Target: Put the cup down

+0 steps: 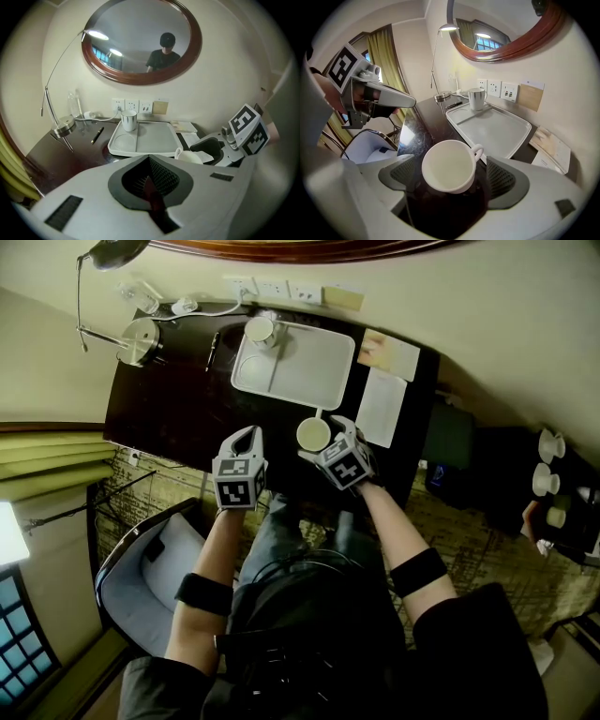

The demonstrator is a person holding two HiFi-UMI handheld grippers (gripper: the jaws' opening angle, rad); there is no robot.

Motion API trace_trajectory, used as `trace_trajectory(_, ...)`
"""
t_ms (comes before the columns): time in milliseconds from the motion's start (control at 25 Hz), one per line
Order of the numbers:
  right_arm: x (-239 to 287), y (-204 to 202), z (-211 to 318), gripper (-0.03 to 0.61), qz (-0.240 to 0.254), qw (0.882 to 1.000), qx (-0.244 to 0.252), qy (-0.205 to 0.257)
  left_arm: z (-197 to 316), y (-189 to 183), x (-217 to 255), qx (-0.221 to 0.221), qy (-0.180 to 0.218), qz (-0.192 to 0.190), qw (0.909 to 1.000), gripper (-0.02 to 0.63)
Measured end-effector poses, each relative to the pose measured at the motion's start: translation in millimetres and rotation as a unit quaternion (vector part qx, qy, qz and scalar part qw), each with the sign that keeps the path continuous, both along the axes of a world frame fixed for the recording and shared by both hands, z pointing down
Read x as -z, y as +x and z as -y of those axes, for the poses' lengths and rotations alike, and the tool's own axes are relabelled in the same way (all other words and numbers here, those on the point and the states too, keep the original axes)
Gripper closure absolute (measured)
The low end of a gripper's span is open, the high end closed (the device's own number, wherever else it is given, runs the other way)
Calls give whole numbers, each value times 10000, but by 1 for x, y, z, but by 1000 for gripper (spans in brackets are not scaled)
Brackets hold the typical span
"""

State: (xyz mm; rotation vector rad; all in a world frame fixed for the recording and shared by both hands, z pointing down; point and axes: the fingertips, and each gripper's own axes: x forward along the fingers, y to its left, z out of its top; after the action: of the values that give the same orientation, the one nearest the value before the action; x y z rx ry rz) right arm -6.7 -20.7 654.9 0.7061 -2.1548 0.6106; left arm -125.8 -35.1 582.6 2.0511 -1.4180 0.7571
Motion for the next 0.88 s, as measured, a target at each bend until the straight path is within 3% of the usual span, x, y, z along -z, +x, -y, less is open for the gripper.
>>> trace_trajectory(280, -9, -10, 2, 79, 71, 9998, 184, 19, 4, 1, -10, -76, -18, -2, 10000, 613)
trace_trajectory(360, -14, -11, -2, 161, 39, 9997, 255, -29, 4, 2, -12, -104, -56, -27, 9999, 613)
trace_trajectory(600, -14, -11, -2, 164, 61, 9995, 297, 15, 2, 3, -19, -83, -199, -109, 9997, 612)
trace_trajectory(880, -3, -33, 0, 166, 96, 9966, 784, 238, 5, -14, -27, 89, -167, -114, 9998, 612)
